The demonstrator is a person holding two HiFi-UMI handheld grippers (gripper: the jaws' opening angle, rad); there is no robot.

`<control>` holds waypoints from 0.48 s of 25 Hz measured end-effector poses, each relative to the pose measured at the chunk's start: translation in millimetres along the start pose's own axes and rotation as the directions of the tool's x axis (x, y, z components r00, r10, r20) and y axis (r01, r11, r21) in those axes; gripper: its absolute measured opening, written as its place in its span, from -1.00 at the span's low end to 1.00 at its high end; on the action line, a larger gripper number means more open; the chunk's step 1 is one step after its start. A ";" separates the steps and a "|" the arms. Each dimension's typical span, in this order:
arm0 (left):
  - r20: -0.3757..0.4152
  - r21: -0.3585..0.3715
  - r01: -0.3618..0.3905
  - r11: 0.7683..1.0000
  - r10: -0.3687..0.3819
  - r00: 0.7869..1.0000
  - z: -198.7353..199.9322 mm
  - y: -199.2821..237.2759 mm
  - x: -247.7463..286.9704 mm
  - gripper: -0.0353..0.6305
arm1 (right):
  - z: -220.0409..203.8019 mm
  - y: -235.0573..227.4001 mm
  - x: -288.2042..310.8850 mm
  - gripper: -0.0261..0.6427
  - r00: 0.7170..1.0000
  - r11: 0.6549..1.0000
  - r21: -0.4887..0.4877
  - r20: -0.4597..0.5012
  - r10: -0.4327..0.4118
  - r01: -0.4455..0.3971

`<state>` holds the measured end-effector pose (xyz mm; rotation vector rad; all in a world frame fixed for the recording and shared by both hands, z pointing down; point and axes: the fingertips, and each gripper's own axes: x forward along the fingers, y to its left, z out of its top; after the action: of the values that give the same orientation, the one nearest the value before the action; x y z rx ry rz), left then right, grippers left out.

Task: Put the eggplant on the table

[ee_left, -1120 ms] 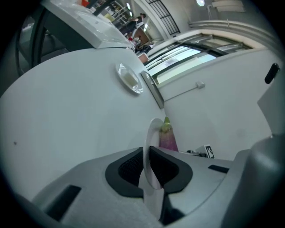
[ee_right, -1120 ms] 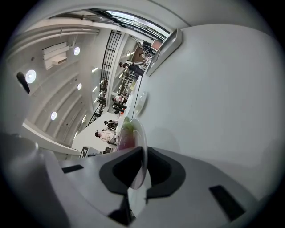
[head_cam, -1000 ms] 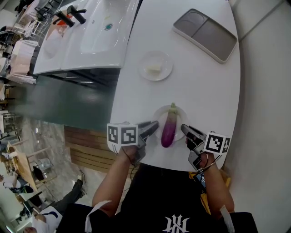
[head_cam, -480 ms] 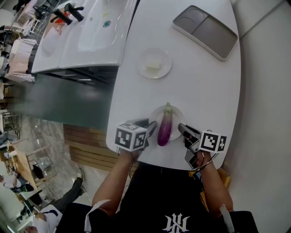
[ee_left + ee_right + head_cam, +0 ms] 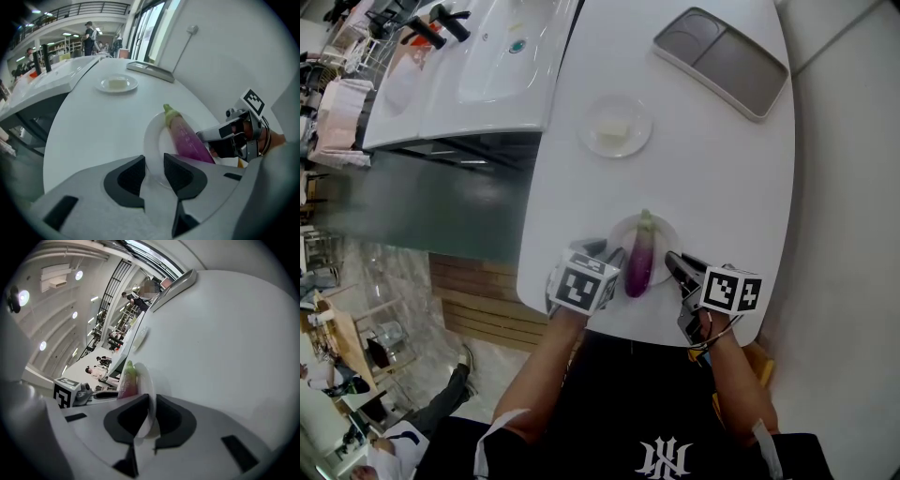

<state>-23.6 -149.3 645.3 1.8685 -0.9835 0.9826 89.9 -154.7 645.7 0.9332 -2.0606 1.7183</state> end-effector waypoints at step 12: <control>-0.082 0.278 -0.194 0.941 0.225 0.971 5.5 0.2 3.3 -0.47 | -0.4 1.2 1.1 -0.61 0.971 0.878 -0.433 -0.023 -0.239 0.206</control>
<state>-21.1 -155.2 646.0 1.9278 -1.0384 1.3940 88.2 -154.5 645.5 0.9006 -2.0647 1.0999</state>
